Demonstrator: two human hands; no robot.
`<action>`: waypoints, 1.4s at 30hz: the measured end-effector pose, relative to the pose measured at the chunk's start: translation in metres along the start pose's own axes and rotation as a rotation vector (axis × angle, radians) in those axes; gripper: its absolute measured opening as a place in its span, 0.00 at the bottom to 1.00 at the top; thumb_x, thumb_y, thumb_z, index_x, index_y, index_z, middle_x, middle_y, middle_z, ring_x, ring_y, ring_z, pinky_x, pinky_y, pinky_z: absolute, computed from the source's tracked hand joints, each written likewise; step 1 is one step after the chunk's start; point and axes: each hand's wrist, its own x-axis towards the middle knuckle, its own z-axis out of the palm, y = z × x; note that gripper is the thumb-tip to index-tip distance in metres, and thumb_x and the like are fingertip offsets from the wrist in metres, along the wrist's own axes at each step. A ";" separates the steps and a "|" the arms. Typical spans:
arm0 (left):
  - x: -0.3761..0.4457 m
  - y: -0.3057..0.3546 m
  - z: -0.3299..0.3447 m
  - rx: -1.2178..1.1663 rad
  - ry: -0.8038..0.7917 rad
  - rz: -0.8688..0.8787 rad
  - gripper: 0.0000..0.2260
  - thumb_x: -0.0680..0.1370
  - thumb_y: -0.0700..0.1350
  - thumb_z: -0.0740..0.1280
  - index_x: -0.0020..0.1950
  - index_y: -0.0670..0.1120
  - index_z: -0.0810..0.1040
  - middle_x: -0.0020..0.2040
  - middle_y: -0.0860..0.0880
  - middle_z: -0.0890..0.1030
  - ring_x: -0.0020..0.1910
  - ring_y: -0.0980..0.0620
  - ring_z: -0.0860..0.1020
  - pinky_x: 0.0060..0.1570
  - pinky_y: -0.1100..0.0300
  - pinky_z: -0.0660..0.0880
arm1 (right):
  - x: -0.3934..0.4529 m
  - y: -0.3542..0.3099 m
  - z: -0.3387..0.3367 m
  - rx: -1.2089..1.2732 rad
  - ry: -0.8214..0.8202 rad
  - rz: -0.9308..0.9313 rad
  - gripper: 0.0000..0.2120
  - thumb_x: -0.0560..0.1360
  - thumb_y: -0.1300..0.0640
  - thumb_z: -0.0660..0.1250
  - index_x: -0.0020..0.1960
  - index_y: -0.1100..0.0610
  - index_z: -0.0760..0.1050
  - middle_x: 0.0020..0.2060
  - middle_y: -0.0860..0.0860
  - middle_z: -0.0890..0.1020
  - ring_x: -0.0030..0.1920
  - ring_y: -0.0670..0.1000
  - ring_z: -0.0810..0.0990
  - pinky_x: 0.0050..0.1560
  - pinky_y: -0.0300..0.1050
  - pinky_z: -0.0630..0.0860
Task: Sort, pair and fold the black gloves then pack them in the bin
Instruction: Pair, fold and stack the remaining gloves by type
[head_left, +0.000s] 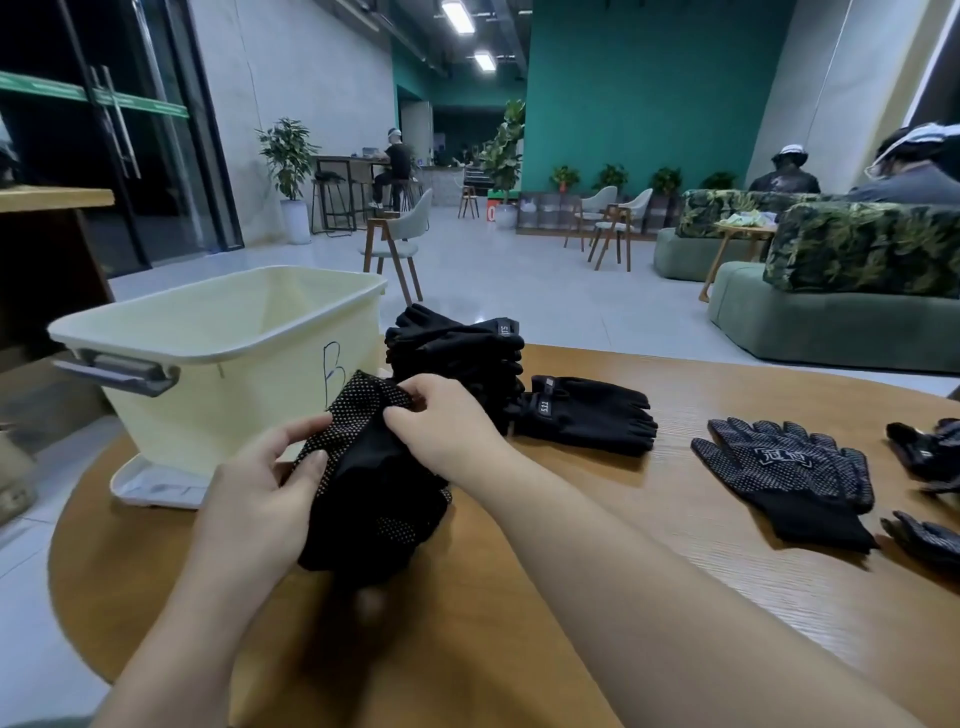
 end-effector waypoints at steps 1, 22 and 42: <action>0.004 -0.004 -0.002 0.048 0.007 -0.002 0.17 0.78 0.39 0.65 0.48 0.63 0.79 0.37 0.45 0.84 0.38 0.39 0.82 0.41 0.45 0.78 | 0.004 -0.001 0.005 -0.011 -0.003 0.018 0.10 0.74 0.56 0.63 0.53 0.57 0.78 0.46 0.53 0.82 0.46 0.53 0.80 0.44 0.45 0.76; 0.001 -0.009 0.033 0.886 -0.254 0.343 0.24 0.80 0.51 0.43 0.74 0.49 0.64 0.73 0.52 0.65 0.76 0.51 0.53 0.73 0.51 0.43 | -0.056 0.057 -0.015 -0.097 0.106 -0.119 0.12 0.75 0.53 0.69 0.58 0.51 0.75 0.49 0.43 0.78 0.53 0.42 0.75 0.55 0.33 0.69; -0.106 0.049 0.174 0.812 -0.729 0.405 0.27 0.81 0.59 0.52 0.77 0.56 0.48 0.78 0.54 0.41 0.74 0.52 0.31 0.73 0.49 0.35 | -0.210 0.133 -0.154 -0.471 0.269 0.045 0.12 0.77 0.55 0.64 0.60 0.50 0.74 0.52 0.39 0.71 0.57 0.38 0.68 0.60 0.28 0.63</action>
